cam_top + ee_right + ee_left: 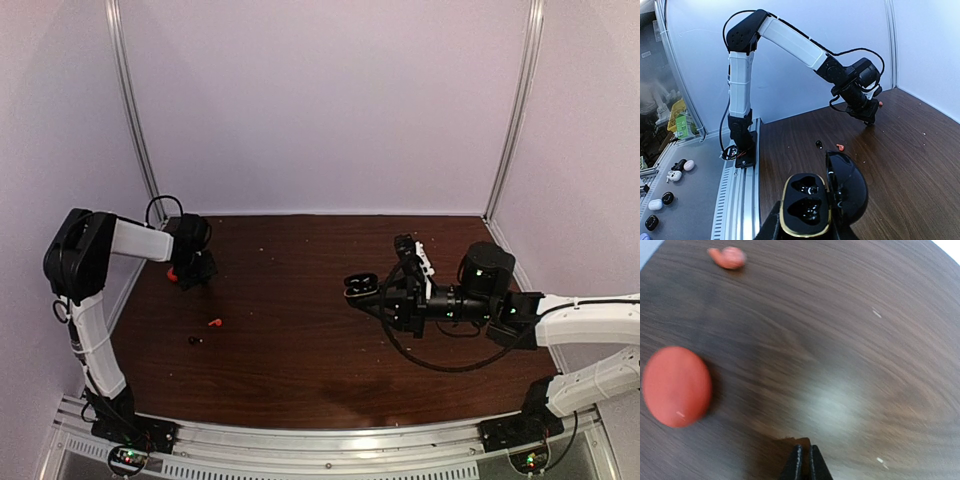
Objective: Insert the wireless bluetooth earbuds into the charging case
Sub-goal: Move the left earbud to the center of the board, then pick up the left earbud from the center of the board.
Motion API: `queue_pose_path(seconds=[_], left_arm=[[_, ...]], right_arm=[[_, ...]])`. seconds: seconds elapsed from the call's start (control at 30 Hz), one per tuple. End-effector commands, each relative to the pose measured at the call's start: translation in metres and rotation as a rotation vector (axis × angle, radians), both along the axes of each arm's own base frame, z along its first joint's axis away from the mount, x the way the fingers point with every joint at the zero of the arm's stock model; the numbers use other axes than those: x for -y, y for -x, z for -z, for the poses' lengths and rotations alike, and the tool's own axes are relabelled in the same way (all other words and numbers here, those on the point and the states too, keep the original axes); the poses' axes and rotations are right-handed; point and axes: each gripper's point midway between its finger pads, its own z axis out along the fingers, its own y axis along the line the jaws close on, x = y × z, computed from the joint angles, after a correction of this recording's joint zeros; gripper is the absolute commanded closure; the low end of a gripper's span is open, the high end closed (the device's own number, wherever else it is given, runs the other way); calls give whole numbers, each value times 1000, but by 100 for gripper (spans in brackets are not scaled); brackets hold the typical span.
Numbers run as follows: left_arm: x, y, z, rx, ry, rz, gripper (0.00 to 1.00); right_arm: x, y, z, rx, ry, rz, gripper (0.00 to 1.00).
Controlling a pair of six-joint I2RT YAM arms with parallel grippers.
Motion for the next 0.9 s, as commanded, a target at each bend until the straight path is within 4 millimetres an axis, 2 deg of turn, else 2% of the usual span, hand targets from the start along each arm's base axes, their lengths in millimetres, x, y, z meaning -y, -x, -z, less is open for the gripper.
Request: queue_pose_path(seconds=[0.0, 0.2, 0.33, 0.4, 0.5, 0.57, 0.67, 0.8, 0.87], left_arm=[[53, 22, 9, -62, 30, 172, 93], [109, 28, -5, -68, 74, 360, 87], [145, 40, -16, -90, 145, 489, 81], [145, 40, -28, -75, 120, 511, 73], [134, 32, -59, -5, 14, 555, 59], [136, 30, -77, 25, -56, 669, 52], [142, 34, -87, 9, -130, 847, 45], [148, 53, -65, -132, -145, 1053, 42], [148, 57, -52, -194, -154, 1095, 42]], right_arm=[[2, -1, -4, 10, -12, 7, 100], [2, -1, -4, 7, -8, 9, 100], [2, -2, -4, 12, -2, 12, 100], [2, -2, -5, 14, 0, 14, 100], [3, -2, -6, 14, -1, 15, 100], [3, -2, -7, 14, -2, 15, 100], [3, -2, -9, 20, -1, 14, 100], [4, -1, -9, 21, -3, 14, 100], [4, -1, -8, 18, -3, 13, 100]])
